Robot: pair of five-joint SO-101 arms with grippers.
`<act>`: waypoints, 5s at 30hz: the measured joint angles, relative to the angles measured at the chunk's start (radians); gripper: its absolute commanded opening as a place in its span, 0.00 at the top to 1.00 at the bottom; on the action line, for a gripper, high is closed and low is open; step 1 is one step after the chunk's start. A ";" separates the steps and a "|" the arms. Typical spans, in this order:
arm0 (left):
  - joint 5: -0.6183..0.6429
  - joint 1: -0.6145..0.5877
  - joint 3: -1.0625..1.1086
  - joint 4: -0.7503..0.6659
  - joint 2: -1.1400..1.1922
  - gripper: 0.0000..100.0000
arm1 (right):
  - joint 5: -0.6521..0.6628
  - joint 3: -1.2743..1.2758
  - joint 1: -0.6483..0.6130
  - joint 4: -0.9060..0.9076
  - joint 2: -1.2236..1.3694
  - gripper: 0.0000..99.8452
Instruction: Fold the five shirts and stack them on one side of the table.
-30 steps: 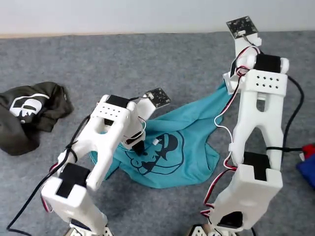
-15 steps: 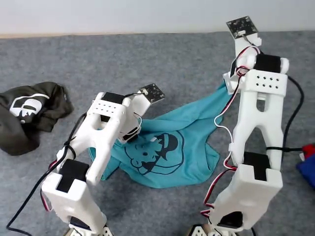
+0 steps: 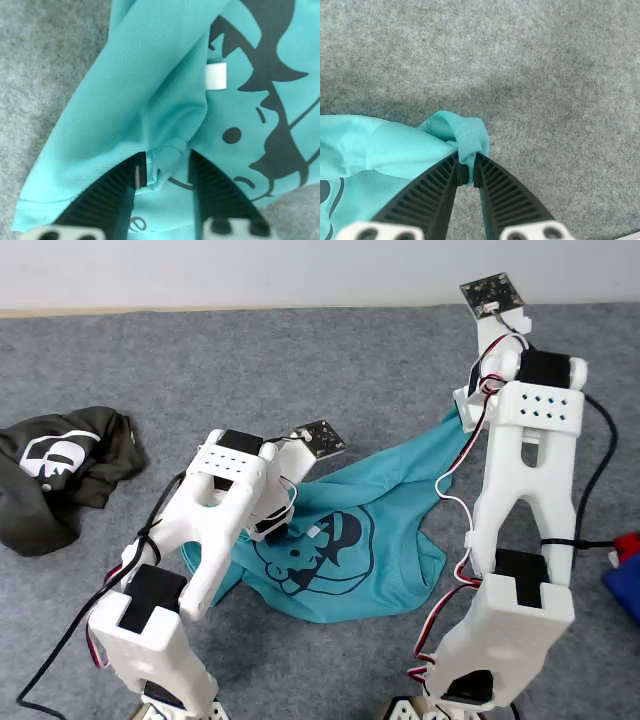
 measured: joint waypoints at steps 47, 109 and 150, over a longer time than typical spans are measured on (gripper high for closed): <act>0.207 -0.198 0.000 -0.180 -0.924 1.00 | 0.000 0.000 0.000 -0.112 -0.589 0.99; 0.031 -0.358 -0.405 0.149 -1.427 1.00 | 0.373 -0.026 0.133 -0.393 -1.295 0.99; 0.017 -0.364 0.476 -0.927 -0.753 1.00 | 0.390 1.014 -0.026 -1.395 -0.655 0.99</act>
